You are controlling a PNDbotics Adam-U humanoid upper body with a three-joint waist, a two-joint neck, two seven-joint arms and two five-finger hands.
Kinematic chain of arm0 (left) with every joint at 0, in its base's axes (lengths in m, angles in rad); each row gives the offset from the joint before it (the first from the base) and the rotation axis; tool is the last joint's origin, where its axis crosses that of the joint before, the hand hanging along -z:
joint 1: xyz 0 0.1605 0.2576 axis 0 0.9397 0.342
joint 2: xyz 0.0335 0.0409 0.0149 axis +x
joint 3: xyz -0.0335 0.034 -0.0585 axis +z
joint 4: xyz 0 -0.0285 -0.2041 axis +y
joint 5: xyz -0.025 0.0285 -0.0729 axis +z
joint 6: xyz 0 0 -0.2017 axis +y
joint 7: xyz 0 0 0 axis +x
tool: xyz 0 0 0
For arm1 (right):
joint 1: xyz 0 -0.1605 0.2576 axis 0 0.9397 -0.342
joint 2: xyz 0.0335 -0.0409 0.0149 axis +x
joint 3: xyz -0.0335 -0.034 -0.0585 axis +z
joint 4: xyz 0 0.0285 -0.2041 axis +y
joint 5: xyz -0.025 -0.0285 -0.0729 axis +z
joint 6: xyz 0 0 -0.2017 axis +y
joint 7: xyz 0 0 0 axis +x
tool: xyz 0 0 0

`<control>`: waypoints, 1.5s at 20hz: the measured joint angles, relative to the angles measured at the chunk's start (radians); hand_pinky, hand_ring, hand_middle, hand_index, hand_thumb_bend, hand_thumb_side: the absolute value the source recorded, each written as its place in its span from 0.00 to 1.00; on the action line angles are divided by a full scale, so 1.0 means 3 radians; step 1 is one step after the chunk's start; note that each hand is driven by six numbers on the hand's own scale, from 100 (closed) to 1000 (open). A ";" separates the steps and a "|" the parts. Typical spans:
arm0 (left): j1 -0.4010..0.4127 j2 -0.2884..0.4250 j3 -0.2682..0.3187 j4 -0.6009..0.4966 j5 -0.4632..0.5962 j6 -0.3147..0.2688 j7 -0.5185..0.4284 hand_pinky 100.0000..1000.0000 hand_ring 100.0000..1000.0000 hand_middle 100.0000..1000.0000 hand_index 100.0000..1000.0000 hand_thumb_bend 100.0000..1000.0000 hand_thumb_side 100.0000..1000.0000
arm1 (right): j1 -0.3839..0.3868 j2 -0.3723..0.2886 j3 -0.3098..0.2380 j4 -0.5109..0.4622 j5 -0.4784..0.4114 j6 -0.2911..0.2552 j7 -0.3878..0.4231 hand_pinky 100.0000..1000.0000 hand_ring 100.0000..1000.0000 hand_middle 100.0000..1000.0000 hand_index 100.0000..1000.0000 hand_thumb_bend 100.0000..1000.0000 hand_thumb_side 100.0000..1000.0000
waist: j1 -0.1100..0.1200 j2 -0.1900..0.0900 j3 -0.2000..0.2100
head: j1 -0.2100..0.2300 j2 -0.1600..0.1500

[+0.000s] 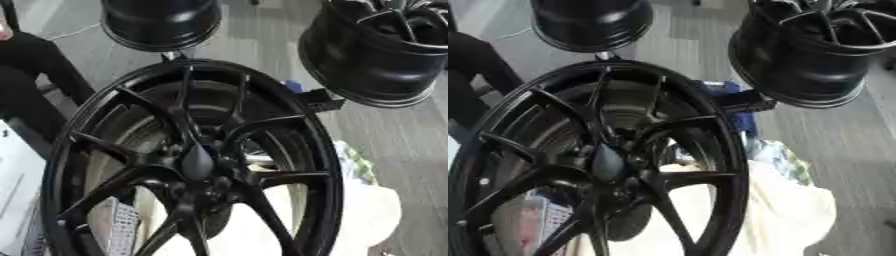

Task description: Pull the pin out of the wheel hub.

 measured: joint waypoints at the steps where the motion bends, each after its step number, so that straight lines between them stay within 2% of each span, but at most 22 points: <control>1: -0.0004 -0.0044 -0.0026 0.0066 -0.0043 -0.0009 0.0023 0.70 0.47 0.27 0.53 0.00 0.17 | 0.0000 0.0007 0.0000 0.0000 -0.0001 0.0000 0.0000 0.80 0.61 0.65 0.80 0.00 0.14 | -0.0003 0.0004 -0.0005 | 0.0002 -0.0008; 3: -0.0018 -0.0127 -0.0074 0.0186 -0.0126 -0.0022 0.0038 0.74 0.53 0.36 0.61 0.00 0.17 | -0.0001 0.0009 0.0000 0.0000 -0.0002 0.0000 0.0000 0.80 0.61 0.65 0.80 0.00 0.13 | -0.0016 0.0007 -0.0018 | 0.0003 -0.0017; 4: -0.0029 -0.0160 -0.0090 0.0239 -0.0159 -0.0021 0.0041 0.82 0.67 0.54 0.76 0.00 0.17 | -0.0001 0.0009 0.0000 0.0000 -0.0002 0.0000 0.0000 0.80 0.61 0.65 0.80 0.00 0.13 | -0.0022 0.0007 -0.0022 | 0.0003 -0.0017; 5: -0.0032 -0.0188 -0.0104 0.0284 -0.0190 -0.0016 0.0045 0.87 0.75 0.64 0.83 0.00 0.17 | -0.0001 0.0009 0.0000 0.0000 -0.0002 0.0000 0.0000 0.80 0.61 0.65 0.80 0.00 0.14 | -0.0024 0.0008 -0.0022 | 0.0004 -0.0017; 7: -0.0033 -0.0219 -0.0123 0.0344 -0.0263 -0.0008 0.0044 0.93 0.84 0.74 0.91 0.00 0.17 | 0.0000 0.0013 -0.0001 0.0000 -0.0002 -0.0001 -0.0001 0.80 0.61 0.65 0.80 0.00 0.14 | -0.0024 0.0008 -0.0022 | 0.0006 -0.0017; 8: -0.0033 -0.0226 -0.0130 0.0365 -0.0313 0.0001 0.0036 0.94 0.85 0.75 0.91 0.00 0.24 | 0.0000 0.0017 -0.0003 0.0000 -0.0002 -0.0001 -0.0001 0.80 0.61 0.65 0.80 0.00 0.14 | -0.0024 0.0008 -0.0022 | 0.0007 -0.0017; 11: -0.0030 -0.0248 -0.0140 0.0404 -0.0464 0.0039 -0.0002 0.95 0.86 0.76 0.92 0.00 0.32 | 0.0000 0.0035 -0.0007 0.0000 -0.0002 -0.0001 -0.0001 0.80 0.61 0.65 0.80 0.00 0.14 | -0.0024 0.0008 -0.0019 | 0.0008 -0.0017; 14: -0.0027 -0.0249 -0.0141 0.0414 -0.0579 0.0066 -0.0060 0.95 0.86 0.76 0.91 0.00 0.31 | 0.0000 0.0036 -0.0009 0.0000 -0.0002 -0.0002 -0.0002 0.80 0.61 0.65 0.80 0.00 0.14 | -0.0024 0.0007 -0.0014 | 0.0007 -0.0017; 17: -0.0026 -0.0267 -0.0141 0.0414 -0.0655 0.0076 -0.0123 0.95 0.86 0.76 0.92 0.00 0.36 | 0.0000 0.0036 -0.0009 0.0000 -0.0001 -0.0002 -0.0002 0.80 0.61 0.65 0.80 0.00 0.14 | -0.0027 0.0006 -0.0011 | 0.0007 -0.0017; 22: -0.0018 -0.0281 -0.0140 0.0414 -0.0729 0.0083 -0.0162 0.94 0.85 0.75 0.90 0.00 0.32 | 0.0000 0.0036 -0.0010 0.0000 0.0001 -0.0002 -0.0002 0.80 0.61 0.65 0.80 0.00 0.14 | -0.0030 0.0005 -0.0001 | 0.0004 -0.0017; 24: -0.0011 -0.0303 -0.0140 0.0408 -0.0728 0.0084 -0.0170 0.93 0.84 0.74 0.89 0.00 0.26 | 0.0000 0.0036 -0.0011 0.0000 0.0001 -0.0002 -0.0002 0.80 0.61 0.65 0.80 0.00 0.14 | -0.0030 0.0005 0.0000 | 0.0001 -0.0017; 25: -0.0003 -0.0307 -0.0140 0.0388 -0.0717 0.0088 -0.0180 0.92 0.84 0.73 0.88 0.00 0.18 | 0.0000 0.0036 -0.0011 0.0000 0.0002 -0.0002 -0.0002 0.80 0.61 0.65 0.80 0.00 0.14 | -0.0031 0.0004 0.0000 | -0.0001 -0.0017; 26: 0.0003 -0.0307 -0.0140 0.0345 -0.0692 0.0091 -0.0188 0.92 0.83 0.73 0.88 0.00 0.17 | 0.0001 0.0036 -0.0012 0.0000 0.0002 -0.0002 -0.0002 0.80 0.61 0.65 0.80 0.00 0.14 | -0.0032 0.0004 0.0002 | -0.0003 -0.0017; 27: 0.0013 -0.0307 -0.0140 0.0262 -0.0646 0.0097 -0.0196 0.92 0.81 0.71 0.87 0.00 0.24 | 0.0001 0.0036 -0.0013 0.0000 0.0003 -0.0002 -0.0002 0.80 0.61 0.65 0.80 0.00 0.13 | -0.0034 0.0003 0.0006 | -0.0007 -0.0017; 28: 0.0040 -0.0307 -0.0140 0.0140 -0.0569 0.0099 -0.0197 0.91 0.80 0.70 0.86 0.00 0.27 | 0.0001 0.0036 -0.0013 0.0000 0.0004 -0.0002 -0.0002 0.80 0.61 0.65 0.80 0.00 0.13 | -0.0035 0.0002 0.0011 | -0.0009 -0.0017; 29: 0.0078 -0.0306 -0.0137 -0.0021 -0.0460 0.0103 -0.0190 0.90 0.77 0.65 0.83 0.00 0.32 | 0.0001 0.0036 -0.0014 0.0000 0.0005 -0.0002 -0.0002 0.80 0.61 0.65 0.80 0.00 0.13 | -0.0035 0.0001 0.0016 | -0.0009 -0.0017; 30: 0.0128 -0.0305 -0.0121 -0.0236 -0.0297 0.0097 -0.0167 0.89 0.75 0.63 0.83 0.00 0.31 | 0.0000 0.0036 -0.0014 0.0000 0.0009 -0.0002 -0.0002 0.80 0.61 0.65 0.80 0.00 0.13 | -0.0035 -0.0002 0.0023 | -0.0010 -0.0017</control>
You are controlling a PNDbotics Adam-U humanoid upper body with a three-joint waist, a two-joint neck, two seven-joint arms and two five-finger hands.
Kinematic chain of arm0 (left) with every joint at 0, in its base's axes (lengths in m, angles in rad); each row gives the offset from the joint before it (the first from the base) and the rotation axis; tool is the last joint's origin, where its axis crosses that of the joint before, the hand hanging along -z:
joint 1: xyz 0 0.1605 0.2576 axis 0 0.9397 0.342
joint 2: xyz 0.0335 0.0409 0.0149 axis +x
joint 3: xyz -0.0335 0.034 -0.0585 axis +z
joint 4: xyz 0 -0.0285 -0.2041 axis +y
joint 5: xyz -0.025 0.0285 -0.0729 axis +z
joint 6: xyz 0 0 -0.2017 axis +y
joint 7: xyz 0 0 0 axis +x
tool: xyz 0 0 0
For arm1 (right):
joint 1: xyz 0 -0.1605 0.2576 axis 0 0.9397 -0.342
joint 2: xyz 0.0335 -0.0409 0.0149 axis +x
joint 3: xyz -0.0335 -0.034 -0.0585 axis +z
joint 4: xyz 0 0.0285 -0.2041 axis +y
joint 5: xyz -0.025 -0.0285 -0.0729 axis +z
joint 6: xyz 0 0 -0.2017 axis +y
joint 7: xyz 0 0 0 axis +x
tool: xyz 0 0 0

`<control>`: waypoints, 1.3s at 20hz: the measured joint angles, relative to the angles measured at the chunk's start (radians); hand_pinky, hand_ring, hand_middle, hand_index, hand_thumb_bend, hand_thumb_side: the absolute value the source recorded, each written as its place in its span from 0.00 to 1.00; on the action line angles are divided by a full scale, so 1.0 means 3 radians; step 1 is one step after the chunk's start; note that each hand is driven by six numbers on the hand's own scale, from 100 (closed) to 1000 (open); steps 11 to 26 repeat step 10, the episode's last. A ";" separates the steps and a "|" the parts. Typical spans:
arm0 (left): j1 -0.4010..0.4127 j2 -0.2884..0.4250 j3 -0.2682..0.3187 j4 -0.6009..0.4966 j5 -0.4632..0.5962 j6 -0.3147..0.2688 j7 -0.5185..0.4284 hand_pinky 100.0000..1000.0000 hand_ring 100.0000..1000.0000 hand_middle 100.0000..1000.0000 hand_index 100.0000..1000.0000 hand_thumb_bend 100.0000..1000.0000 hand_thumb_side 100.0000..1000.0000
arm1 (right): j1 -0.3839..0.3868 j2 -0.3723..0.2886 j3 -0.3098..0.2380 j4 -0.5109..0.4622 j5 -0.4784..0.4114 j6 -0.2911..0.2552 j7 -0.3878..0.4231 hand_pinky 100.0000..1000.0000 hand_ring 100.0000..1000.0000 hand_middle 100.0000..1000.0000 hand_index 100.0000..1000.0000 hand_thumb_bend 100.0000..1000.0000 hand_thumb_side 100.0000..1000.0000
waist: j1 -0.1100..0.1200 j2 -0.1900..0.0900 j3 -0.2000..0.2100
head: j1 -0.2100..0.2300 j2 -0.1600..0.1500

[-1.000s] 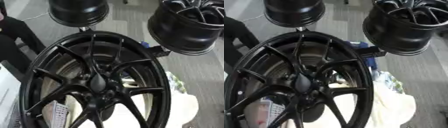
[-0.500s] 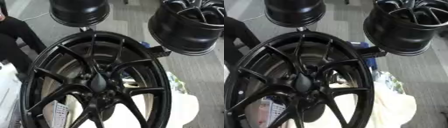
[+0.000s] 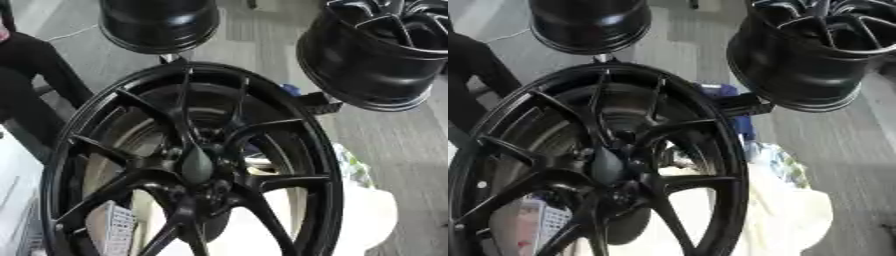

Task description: Pull the pin out of the wheel hub.

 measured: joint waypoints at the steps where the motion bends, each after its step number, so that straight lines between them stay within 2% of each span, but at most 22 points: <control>1: 0.0064 0.0005 0.0028 -0.0269 0.0206 -0.0014 0.0049 0.88 0.74 0.62 0.82 0.00 0.34 | -0.0001 0.0000 -0.0001 0.0000 0.0008 0.0000 0.0000 0.80 0.61 0.65 0.80 0.00 0.13 | -0.0001 -0.0003 0.0008 | -0.0001 0.0000; 2: 0.0129 0.0009 0.0063 -0.0560 0.0416 -0.0039 0.0124 0.88 0.74 0.62 0.82 0.00 0.35 | -0.0001 -0.0001 -0.0002 0.0000 0.0017 0.0000 0.0000 0.80 0.61 0.65 0.80 0.00 0.13 | -0.0002 -0.0007 0.0016 | -0.0002 0.0000; 3: 0.0197 0.0023 0.0098 -0.0860 0.0627 -0.0071 0.0223 0.87 0.73 0.62 0.82 0.00 0.43 | -0.0003 -0.0002 -0.0003 0.0000 0.0025 -0.0003 -0.0003 0.80 0.62 0.65 0.80 0.00 0.12 | -0.0002 -0.0014 0.0023 | -0.0003 0.0001; 4: 0.0257 0.0038 0.0133 -0.1150 0.0838 -0.0124 0.0335 0.87 0.74 0.62 0.82 0.00 0.44 | -0.0005 -0.0003 -0.0002 0.0000 0.0038 -0.0007 -0.0007 0.80 0.62 0.65 0.80 0.00 0.12 | -0.0002 -0.0022 0.0030 | -0.0003 0.0001; 5: 0.0296 0.0049 0.0161 -0.1383 0.1046 -0.0212 0.0443 0.87 0.74 0.62 0.83 0.00 0.52 | -0.0015 -0.0005 0.0001 0.0000 0.0052 -0.0012 -0.0012 0.80 0.62 0.65 0.80 0.00 0.12 | -0.0001 -0.0033 0.0037 | -0.0002 0.0002; 6: 0.0317 0.0057 0.0182 -0.1550 0.1248 -0.0351 0.0531 0.87 0.74 0.62 0.83 0.00 0.54 | -0.0032 -0.0012 0.0011 0.0000 0.0063 -0.0016 -0.0016 0.80 0.62 0.65 0.80 0.00 0.12 | 0.0000 -0.0046 0.0040 | -0.0002 0.0005; 8: 0.0348 0.0059 0.0192 -0.1740 0.1617 -0.0746 0.0606 0.87 0.75 0.63 0.84 0.00 0.57 | -0.0041 -0.0037 0.0024 0.0000 0.0081 -0.0026 -0.0026 0.80 0.62 0.66 0.81 0.00 0.12 | -0.0002 -0.0063 0.0042 | -0.0001 0.0020; 10: 0.0388 0.0005 0.0188 -0.1818 0.1955 -0.1213 0.0558 0.87 0.75 0.64 0.85 0.00 0.54 | -0.0063 -0.0046 0.0049 0.0000 0.0092 -0.0034 -0.0034 0.80 0.63 0.66 0.81 0.00 0.12 | -0.0007 -0.0075 0.0043 | -0.0001 0.0037; 26: 0.0388 0.0005 0.0188 -0.1818 0.1955 -0.1213 0.0558 0.87 0.75 0.64 0.85 0.00 0.54 | -0.0063 -0.0046 0.0049 0.0000 0.0092 -0.0034 -0.0034 0.80 0.63 0.66 0.81 0.00 0.12 | -0.0007 -0.0075 0.0043 | -0.0001 0.0037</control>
